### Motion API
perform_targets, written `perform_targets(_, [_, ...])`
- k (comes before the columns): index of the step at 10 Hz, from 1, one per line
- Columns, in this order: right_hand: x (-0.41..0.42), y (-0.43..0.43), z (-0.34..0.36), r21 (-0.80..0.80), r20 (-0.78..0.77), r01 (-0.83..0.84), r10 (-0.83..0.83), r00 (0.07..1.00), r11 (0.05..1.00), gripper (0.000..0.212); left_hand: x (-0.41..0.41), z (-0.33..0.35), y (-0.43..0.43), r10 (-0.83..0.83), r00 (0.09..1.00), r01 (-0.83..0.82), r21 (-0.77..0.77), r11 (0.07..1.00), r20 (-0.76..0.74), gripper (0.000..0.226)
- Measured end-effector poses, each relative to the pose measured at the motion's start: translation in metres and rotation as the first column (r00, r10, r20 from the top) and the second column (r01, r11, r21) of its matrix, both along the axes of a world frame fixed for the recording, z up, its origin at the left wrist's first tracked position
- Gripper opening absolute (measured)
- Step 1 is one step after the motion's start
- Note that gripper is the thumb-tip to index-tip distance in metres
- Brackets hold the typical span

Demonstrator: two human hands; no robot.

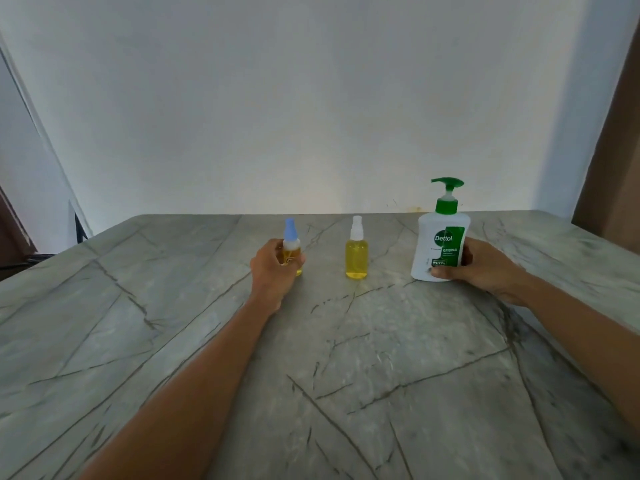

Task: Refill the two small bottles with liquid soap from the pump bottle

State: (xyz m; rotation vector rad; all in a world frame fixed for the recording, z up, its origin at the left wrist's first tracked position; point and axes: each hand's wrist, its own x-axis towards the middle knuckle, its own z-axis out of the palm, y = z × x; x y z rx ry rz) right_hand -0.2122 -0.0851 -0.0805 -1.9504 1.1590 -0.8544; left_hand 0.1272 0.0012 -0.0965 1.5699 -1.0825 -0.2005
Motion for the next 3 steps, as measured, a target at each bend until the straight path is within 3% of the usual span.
perform_targets(2, [-0.0001,-0.0017,0.0022,0.013,-0.018,-0.020,0.020,1.000,1.000,0.066,-0.0015,0.0009,0.0014,-0.019,1.000,0.019,0.017,1.000,0.003,0.041])
perform_targets(3, [-0.0015,-0.0041,-0.0008,0.011,0.032,0.010,-0.010,0.999,1.000,0.098,-0.0029,0.0046,0.0029,-0.030,0.999,0.030,0.021,0.999,-0.017,0.055])
